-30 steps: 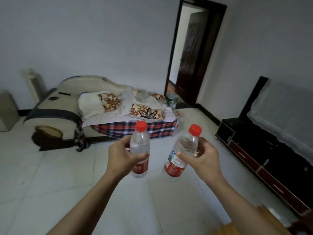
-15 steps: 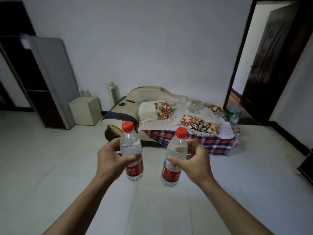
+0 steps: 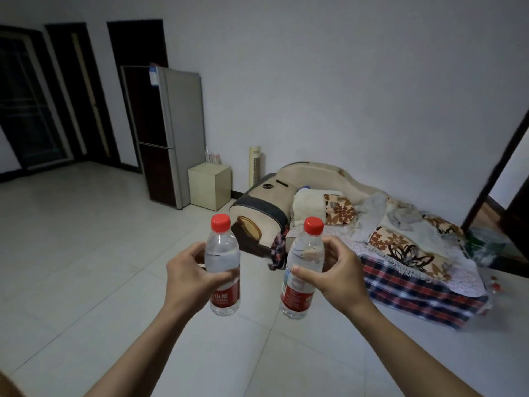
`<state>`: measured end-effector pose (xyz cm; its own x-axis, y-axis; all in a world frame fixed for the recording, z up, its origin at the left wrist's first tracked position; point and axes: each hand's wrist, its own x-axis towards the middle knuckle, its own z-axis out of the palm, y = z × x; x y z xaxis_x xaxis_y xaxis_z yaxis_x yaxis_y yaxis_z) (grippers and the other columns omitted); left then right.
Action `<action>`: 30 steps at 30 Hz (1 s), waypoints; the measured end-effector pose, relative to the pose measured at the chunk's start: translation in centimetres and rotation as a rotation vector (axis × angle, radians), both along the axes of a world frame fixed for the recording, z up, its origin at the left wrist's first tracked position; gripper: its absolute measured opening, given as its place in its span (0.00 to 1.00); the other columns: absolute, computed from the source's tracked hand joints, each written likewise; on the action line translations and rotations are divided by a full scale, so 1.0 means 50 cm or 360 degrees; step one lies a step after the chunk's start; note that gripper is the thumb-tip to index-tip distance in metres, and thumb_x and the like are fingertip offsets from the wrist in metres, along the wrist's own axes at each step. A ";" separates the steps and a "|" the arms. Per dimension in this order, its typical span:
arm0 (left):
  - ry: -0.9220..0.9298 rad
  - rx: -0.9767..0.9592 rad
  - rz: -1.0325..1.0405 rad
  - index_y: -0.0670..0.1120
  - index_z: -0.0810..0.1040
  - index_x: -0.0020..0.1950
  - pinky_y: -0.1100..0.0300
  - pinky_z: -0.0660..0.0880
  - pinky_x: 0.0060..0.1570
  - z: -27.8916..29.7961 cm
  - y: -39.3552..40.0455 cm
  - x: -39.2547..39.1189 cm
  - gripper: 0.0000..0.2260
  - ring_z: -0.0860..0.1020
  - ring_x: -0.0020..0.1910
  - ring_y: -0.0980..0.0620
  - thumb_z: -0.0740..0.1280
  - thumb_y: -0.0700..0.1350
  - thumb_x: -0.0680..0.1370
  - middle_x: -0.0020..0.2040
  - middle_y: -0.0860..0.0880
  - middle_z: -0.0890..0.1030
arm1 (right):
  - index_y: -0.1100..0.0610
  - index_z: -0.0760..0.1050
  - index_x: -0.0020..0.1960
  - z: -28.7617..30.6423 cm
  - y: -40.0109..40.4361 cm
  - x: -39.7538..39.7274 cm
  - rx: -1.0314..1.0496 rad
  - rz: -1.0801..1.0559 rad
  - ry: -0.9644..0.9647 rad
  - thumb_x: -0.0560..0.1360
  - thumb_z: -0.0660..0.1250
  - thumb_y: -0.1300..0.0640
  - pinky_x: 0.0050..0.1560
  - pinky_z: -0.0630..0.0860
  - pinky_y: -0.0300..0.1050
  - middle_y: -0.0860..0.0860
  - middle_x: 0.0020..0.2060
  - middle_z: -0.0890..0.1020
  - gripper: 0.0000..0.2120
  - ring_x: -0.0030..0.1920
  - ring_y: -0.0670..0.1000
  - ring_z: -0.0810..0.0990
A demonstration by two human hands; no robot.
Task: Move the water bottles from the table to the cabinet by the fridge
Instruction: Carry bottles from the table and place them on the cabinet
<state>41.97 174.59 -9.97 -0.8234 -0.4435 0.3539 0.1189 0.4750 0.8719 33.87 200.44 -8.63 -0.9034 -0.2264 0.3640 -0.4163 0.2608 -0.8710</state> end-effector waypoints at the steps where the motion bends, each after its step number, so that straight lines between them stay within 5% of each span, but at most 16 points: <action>1: 0.0009 0.0015 0.0012 0.56 0.80 0.53 0.58 0.80 0.45 -0.001 -0.021 -0.014 0.23 0.82 0.46 0.56 0.83 0.46 0.61 0.47 0.57 0.83 | 0.45 0.77 0.53 0.006 -0.023 -0.014 0.0009 0.0004 0.0022 0.58 0.82 0.47 0.50 0.84 0.54 0.46 0.49 0.85 0.26 0.49 0.47 0.85; 7: 0.0057 0.0050 0.0035 0.62 0.76 0.49 0.61 0.80 0.43 0.000 -0.149 -0.097 0.23 0.82 0.45 0.58 0.83 0.47 0.61 0.46 0.60 0.82 | 0.44 0.77 0.53 0.022 -0.148 -0.104 0.0032 0.0030 0.0090 0.58 0.82 0.44 0.51 0.83 0.56 0.46 0.49 0.85 0.26 0.51 0.49 0.84; 17: -0.0021 0.0097 0.0082 0.51 0.81 0.55 0.56 0.83 0.46 -0.021 -0.300 -0.230 0.24 0.83 0.45 0.53 0.83 0.46 0.62 0.48 0.54 0.84 | 0.48 0.77 0.54 -0.009 -0.311 -0.274 0.0126 0.0123 -0.0009 0.61 0.83 0.51 0.49 0.84 0.52 0.46 0.49 0.85 0.25 0.50 0.47 0.84; 21: -0.0023 0.0085 0.0164 0.53 0.81 0.53 0.59 0.81 0.44 -0.022 -0.347 -0.318 0.23 0.83 0.45 0.56 0.83 0.45 0.62 0.47 0.56 0.84 | 0.46 0.77 0.53 -0.024 -0.376 -0.381 0.0113 0.0161 0.0015 0.58 0.81 0.45 0.48 0.84 0.51 0.44 0.47 0.85 0.26 0.49 0.45 0.84; 30: -0.0116 -0.0013 0.0277 0.56 0.82 0.52 0.56 0.83 0.45 0.010 -0.458 -0.596 0.22 0.83 0.43 0.57 0.83 0.46 0.61 0.45 0.57 0.85 | 0.47 0.78 0.52 -0.028 -0.511 -0.689 0.0058 0.0224 0.0052 0.59 0.84 0.53 0.47 0.83 0.43 0.43 0.45 0.85 0.24 0.47 0.41 0.83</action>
<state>12.17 151.70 -9.47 -0.7580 -0.5789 0.3004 -0.0289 0.4900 0.8713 -0.60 174.88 -10.03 -0.8497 -0.3635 0.3819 -0.4789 0.2291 -0.8474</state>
